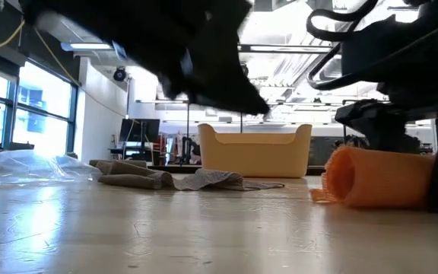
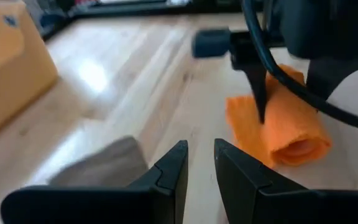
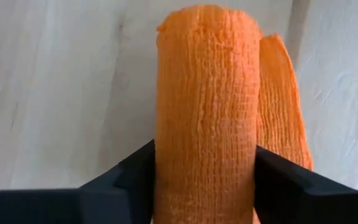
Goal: Roll bandage
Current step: Roll the orange bandage
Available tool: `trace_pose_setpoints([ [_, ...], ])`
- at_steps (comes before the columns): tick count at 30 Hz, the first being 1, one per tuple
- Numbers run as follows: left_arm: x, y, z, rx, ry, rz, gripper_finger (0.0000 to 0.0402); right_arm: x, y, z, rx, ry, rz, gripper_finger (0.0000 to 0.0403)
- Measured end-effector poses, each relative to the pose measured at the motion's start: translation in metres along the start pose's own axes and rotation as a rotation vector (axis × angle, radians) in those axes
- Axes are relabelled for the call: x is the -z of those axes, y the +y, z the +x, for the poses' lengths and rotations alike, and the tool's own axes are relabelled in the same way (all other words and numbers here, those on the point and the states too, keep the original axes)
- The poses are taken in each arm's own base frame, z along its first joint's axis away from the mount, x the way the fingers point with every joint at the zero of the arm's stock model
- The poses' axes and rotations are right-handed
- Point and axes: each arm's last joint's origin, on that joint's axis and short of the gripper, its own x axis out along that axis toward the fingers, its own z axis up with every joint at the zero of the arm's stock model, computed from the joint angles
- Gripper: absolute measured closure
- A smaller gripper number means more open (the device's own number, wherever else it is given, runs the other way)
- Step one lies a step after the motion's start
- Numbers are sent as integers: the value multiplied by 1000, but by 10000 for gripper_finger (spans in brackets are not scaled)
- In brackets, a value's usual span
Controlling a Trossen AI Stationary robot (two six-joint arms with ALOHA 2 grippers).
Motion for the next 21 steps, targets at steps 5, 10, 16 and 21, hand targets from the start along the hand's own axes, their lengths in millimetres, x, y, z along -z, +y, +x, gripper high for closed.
trace_pose_setpoints([
  [5, -15, 0, -18, -18, -42, -10, 328, -3, 4, -24, -178, -28, 44, 260],
  [10, -16, -7, -29, 14, -54, 10, 328, -8, 18, -46, -531, -97, 120, 283],
  [16, -14, -18, -40, 56, -62, -24, 328, 11, 22, -34, -745, -171, 203, 285],
  [21, -11, -27, -51, 91, -73, -31, 328, 41, -11, -9, -595, -74, 375, 286],
])
